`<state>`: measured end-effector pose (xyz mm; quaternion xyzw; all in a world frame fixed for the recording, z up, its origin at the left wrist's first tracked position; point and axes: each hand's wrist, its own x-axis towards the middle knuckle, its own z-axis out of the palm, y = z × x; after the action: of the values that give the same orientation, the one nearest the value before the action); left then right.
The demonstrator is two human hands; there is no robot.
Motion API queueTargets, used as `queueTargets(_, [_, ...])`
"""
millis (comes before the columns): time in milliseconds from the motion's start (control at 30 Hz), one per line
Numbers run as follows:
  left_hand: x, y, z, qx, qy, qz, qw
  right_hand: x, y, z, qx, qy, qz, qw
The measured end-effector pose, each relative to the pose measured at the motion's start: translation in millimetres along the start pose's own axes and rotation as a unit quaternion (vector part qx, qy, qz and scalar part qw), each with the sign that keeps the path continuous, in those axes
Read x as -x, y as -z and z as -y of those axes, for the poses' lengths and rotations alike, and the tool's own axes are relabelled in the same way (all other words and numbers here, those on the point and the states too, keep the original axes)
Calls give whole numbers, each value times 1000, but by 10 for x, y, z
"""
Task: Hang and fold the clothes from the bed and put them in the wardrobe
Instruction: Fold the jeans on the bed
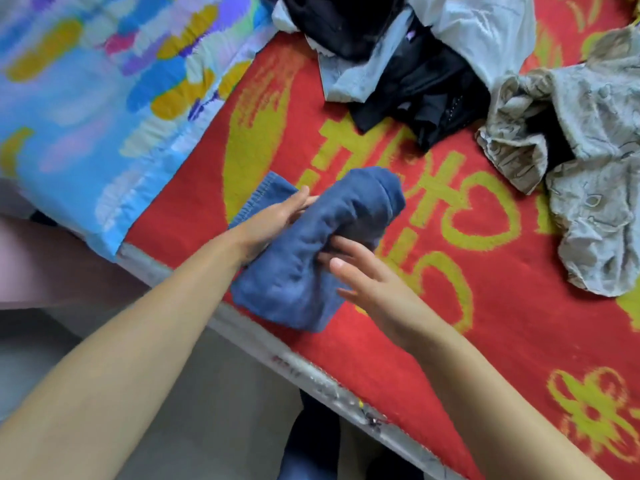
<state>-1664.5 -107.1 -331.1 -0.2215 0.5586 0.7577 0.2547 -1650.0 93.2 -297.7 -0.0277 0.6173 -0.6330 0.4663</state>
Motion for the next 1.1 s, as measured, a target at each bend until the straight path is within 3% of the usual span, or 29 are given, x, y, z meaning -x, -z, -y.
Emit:
queueTargets(33, [111,204,-102,-17,-33,-47,998,-154,-191,53,60,13,32,998])
queueTargets(100, [277,600,-266,-156,-100,-174,967,-470,-479,79,249,29,66,966])
queueTargets(167, [328,882,-281,-322,-138,-276,895,-748,-578,-5,422,30,83,902])
queueTargets(267, [268,884,76,-537,-86,-371,753,-1042,-524,-119,561,48,40,826])
queueTargets(333, [201,712,425,-576,-42,-407,707,-1222,-478,-145,620,117,1,776])
queueTargets(433, [34,590,827,-507,47,-448,735,-1607,-441,-127,732,211,26,648])
queueTargets(500, [-110,618,993,-459,78,-456,758,-1905,-381,-119,777,208,47,592])
queueTargets(600, [-292,610,1198,-502,73,-421,751,-2214,-136,-277,788,138,55,597])
queueTargets(733, [-457,648,1392,-567,72,-395,719,-2306,37,-567,787,128,48,602])
queueTargets(900, [-464,661,1367,-568,86,-379,726,-2334,13,-509,795,118,76,590])
queueTargets(967, [-415,620,1301,-553,88,-378,738,-2219,93,-440,812,143,104,556])
queueTargets(1100, [-280,95,1337,-544,40,-351,761,-1781,513,-323,850,207,214,435])
